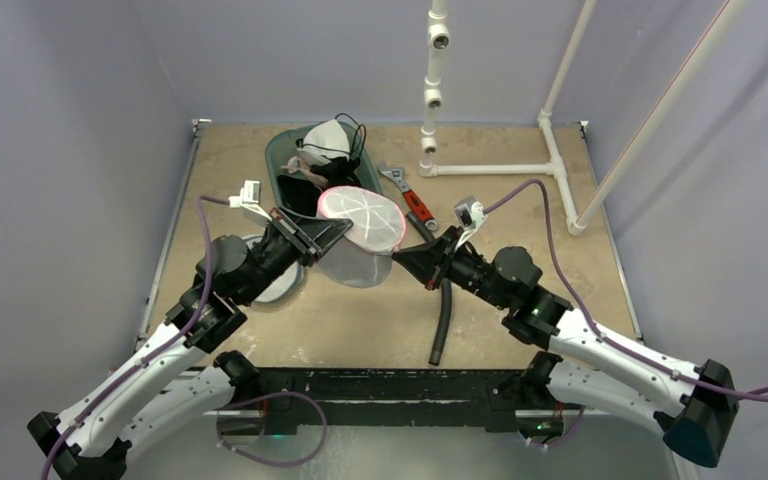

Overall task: Unzip the laundry bag and remove the bra
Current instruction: Unzip the laundry bag at the center of the board.

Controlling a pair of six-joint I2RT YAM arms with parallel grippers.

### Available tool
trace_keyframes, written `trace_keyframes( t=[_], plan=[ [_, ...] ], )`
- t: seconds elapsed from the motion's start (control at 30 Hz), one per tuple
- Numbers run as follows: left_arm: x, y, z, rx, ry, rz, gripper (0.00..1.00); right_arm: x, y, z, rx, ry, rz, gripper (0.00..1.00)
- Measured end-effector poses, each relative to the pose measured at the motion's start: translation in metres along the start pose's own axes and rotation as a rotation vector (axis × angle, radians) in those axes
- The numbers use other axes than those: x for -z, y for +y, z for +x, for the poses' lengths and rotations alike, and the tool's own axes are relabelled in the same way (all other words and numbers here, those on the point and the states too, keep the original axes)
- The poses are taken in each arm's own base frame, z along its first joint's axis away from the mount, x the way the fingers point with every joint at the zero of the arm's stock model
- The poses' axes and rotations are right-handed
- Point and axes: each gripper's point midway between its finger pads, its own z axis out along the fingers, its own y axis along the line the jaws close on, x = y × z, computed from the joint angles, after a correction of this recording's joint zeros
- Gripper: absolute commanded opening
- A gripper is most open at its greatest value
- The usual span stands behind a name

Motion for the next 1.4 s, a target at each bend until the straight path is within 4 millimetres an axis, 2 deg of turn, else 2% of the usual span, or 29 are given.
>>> trace_keyframes(
  t=[0.27,0.5,0.6,0.63,0.7,0.8,0.97,1.1,1.17,1.27,1.4],
  plan=[
    [-0.003,0.007,0.009,-0.006,0.045,-0.02,0.0,0.01,-0.041,0.006,0.041,0.008,0.21,0.0],
    [-0.012,0.025,0.027,-0.024,0.129,-0.064,0.01,0.028,-0.073,0.007,0.035,-0.013,0.396,0.0],
    [-0.012,0.039,0.035,-0.049,0.163,-0.094,0.38,0.039,-0.077,0.007,0.037,-0.024,0.42,0.0],
    [-0.011,0.044,0.038,-0.06,0.174,-0.104,0.47,0.043,-0.078,0.007,0.045,-0.027,0.427,0.0],
    [-0.01,0.055,0.042,-0.08,0.186,-0.131,0.58,0.051,-0.081,0.009,0.06,-0.025,0.438,0.0],
    [-0.006,0.081,0.049,-0.093,0.207,-0.19,0.65,0.058,-0.086,0.021,0.073,0.013,0.445,0.0],
    [0.011,0.129,0.06,-0.089,0.224,-0.318,0.67,0.067,-0.099,0.054,0.071,0.096,0.454,0.0],
    [0.021,0.133,0.063,-0.078,0.203,-0.323,0.68,0.073,-0.105,0.077,0.051,0.145,0.451,0.0],
    [0.022,0.131,0.076,-0.088,0.224,-0.317,0.69,0.073,-0.105,0.083,0.042,0.161,0.444,0.0],
    [0.021,0.134,0.109,-0.164,0.291,-0.333,0.7,0.073,-0.104,0.084,0.032,0.162,0.437,0.0],
    [0.005,0.134,0.156,-0.429,0.385,-0.382,0.7,0.073,-0.102,0.083,0.028,0.16,0.431,0.0]
  ],
)
